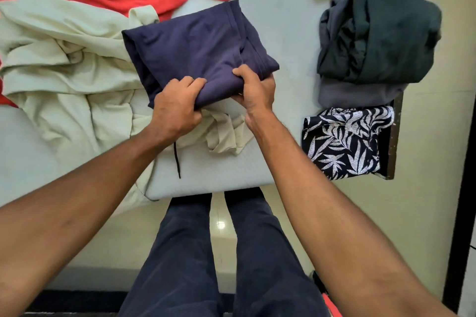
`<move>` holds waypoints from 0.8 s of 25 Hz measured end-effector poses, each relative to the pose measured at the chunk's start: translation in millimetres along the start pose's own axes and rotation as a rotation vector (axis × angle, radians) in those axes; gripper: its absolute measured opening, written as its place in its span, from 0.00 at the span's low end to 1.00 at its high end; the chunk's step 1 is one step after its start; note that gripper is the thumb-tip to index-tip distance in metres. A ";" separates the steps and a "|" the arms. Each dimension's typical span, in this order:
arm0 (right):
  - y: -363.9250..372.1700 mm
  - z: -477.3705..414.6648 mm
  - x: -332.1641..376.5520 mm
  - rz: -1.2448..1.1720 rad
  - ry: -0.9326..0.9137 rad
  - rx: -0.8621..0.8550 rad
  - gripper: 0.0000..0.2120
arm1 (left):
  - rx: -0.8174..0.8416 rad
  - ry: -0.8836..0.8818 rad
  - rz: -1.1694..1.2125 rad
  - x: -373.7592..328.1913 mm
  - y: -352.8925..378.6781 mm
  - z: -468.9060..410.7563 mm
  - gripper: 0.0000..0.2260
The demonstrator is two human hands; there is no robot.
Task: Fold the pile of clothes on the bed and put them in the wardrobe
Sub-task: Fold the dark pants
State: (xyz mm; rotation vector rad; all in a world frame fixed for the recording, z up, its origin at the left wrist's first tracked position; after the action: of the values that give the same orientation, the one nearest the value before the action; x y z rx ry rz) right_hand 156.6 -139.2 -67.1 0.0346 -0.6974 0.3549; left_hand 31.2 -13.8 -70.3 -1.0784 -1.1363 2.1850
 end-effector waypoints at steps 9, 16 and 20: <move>-104.4 63.8 59.3 0.062 -0.214 0.170 0.22 | -0.153 0.169 0.050 -136.5 -25.0 67.4 0.23; -321.7 45.8 31.1 -0.062 -0.272 0.150 0.21 | -0.267 0.304 0.063 -305.9 84.9 97.0 0.29; -430.1 -10.1 -36.9 -0.280 -0.115 0.005 0.27 | -0.047 0.420 -0.081 -362.4 197.4 84.1 0.33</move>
State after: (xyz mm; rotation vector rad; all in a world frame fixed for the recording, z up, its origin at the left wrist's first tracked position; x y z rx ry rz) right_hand 279.2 -553.3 -61.1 0.1569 -0.7937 0.0866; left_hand 172.0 -409.9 -46.5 -1.4026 -1.0202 1.7632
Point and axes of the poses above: each hand's wrist, its own z-axis away from the middle knuckle, its own y-axis out of the palm, x = y × z, the point moved 9 cm from there along -z, towards the middle knuckle, and after that the axes turned 6 degrees about z, right-handed, at the moved point
